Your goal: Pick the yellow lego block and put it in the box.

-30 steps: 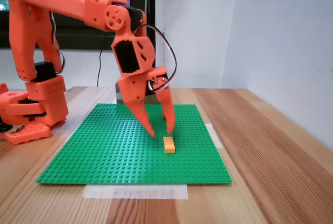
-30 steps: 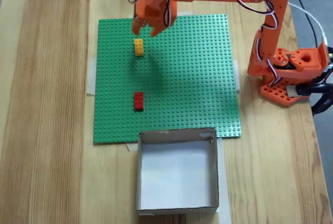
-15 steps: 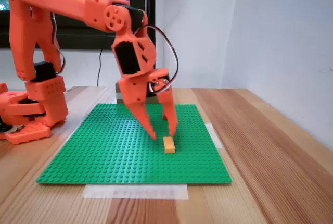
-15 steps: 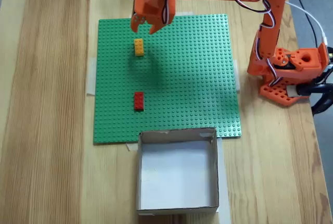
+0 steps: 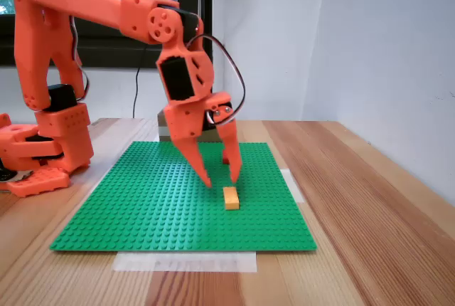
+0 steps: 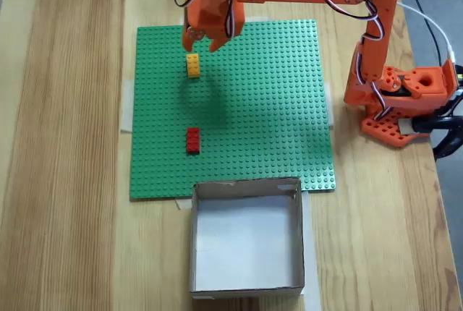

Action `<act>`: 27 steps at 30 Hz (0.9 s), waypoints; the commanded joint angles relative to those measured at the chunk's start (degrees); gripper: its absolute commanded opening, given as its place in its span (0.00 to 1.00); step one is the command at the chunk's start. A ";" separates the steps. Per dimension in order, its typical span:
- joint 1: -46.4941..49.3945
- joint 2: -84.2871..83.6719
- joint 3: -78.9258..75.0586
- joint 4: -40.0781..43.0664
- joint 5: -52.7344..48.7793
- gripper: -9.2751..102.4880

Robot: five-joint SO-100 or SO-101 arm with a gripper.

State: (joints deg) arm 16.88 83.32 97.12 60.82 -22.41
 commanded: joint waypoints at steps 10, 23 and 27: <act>-2.37 0.18 -0.97 1.41 -0.79 0.25; -1.32 -4.22 -4.22 0.09 -0.26 0.26; -0.44 -5.89 -5.36 -0.18 0.18 0.26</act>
State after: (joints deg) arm 16.17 77.52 94.31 61.00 -22.76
